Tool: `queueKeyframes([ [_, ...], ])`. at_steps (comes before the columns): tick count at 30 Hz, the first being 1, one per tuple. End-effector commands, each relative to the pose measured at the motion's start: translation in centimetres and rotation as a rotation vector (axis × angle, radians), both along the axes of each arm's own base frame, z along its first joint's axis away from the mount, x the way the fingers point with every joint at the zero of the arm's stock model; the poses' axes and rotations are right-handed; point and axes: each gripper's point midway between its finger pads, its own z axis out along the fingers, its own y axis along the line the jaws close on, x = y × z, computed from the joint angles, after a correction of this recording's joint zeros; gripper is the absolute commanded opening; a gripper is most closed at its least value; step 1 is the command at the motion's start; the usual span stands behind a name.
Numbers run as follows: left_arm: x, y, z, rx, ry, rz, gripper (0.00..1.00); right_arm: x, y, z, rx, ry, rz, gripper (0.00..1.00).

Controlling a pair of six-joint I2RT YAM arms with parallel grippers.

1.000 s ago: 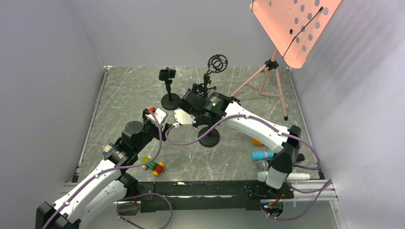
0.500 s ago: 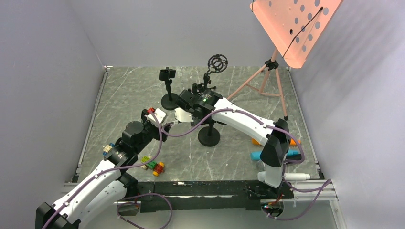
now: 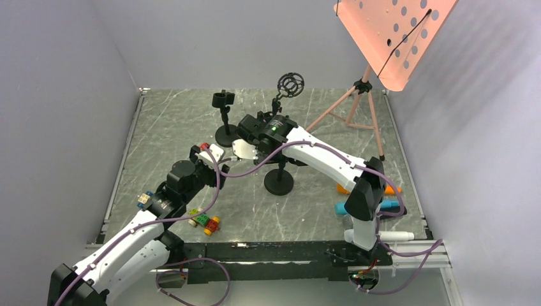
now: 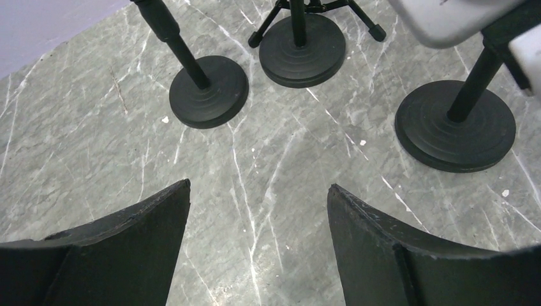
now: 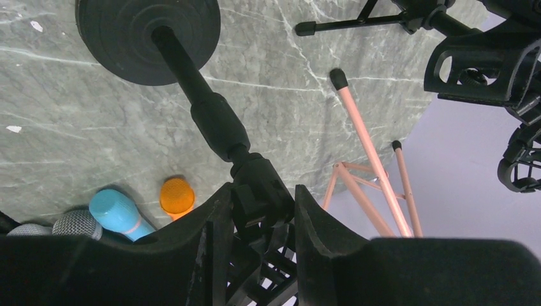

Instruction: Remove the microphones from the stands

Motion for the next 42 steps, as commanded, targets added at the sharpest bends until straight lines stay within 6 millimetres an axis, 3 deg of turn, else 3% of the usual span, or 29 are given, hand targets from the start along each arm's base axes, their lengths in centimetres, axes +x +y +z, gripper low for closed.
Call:
queueKeyframes([
  [1, 0.5, -0.1, 1.4, -0.033, -0.039, 0.016, 0.82, -4.3, 2.9, -4.4, 0.100, 0.284, -0.027, 0.21],
  [8, 0.4, 0.5, 1.3, -0.017, -0.053, 0.032, 0.83, -4.0, 3.3, -5.1, 0.098, 0.289, -0.045, 0.21],
  [10, 0.5, 0.6, 1.2, -0.017, -0.059, 0.035, 0.84, -3.3, 3.3, -4.6, 0.092, 0.249, -0.053, 0.25],
  [12, 0.7, 0.8, 1.4, -0.020, -0.059, 0.050, 0.87, -2.0, 3.3, -3.2, 0.105, 0.179, -0.051, 0.45],
  [15, 1.0, 0.9, 2.0, -0.019, -0.061, 0.058, 0.90, -0.3, 3.8, 0.8, 0.215, 0.077, -0.066, 0.97],
  [16, 1.1, 0.8, 2.2, -0.018, -0.063, 0.055, 0.90, 0.1, 3.8, 2.1, 0.251, 0.054, -0.070, 0.99],
  [18, 1.5, 0.6, 2.9, -0.014, -0.076, 0.048, 0.91, 0.6, 3.9, 5.0, 0.322, 0.015, -0.068, 1.00],
  [21, 2.1, 0.0, 4.3, -0.012, -0.100, 0.022, 0.92, 0.7, 3.5, 7.5, 0.407, 0.014, -0.082, 1.00],
  [25, 3.2, -0.3, 6.4, -0.002, -0.120, 0.021, 0.94, 2.1, 2.0, 10.7, 0.670, 0.107, -0.219, 1.00],
  [29, 4.3, 0.5, 8.7, -0.026, -0.085, 0.079, 0.98, 5.4, -1.8, 14.0, 0.924, 0.181, -0.370, 1.00],
  [31, 4.7, 0.7, 11.3, -0.085, -0.056, 0.098, 0.99, 8.0, -4.5, 15.7, 1.034, 0.159, -0.471, 1.00],
  [33, 5.2, 1.5, 12.6, -0.138, -0.025, 0.135, 0.99, 11.4, -6.6, 16.2, 1.093, 0.025, -0.646, 1.00],
  [35, 5.6, 2.0, 13.4, -0.177, -0.005, 0.162, 0.99, 13.8, -9.1, 15.4, 1.077, -0.133, -0.819, 1.00],
  [37, 6.0, 2.7, 13.6, -0.188, -0.003, 0.188, 0.99, 14.4, -9.8, 14.4, 1.065, -0.172, -0.855, 1.00],
  [42, 7.0, 4.3, 12.2, -0.106, -0.003, 0.216, 0.99, 15.3, -9.1, 11.9, 1.078, -0.150, -0.859, 1.00],
])
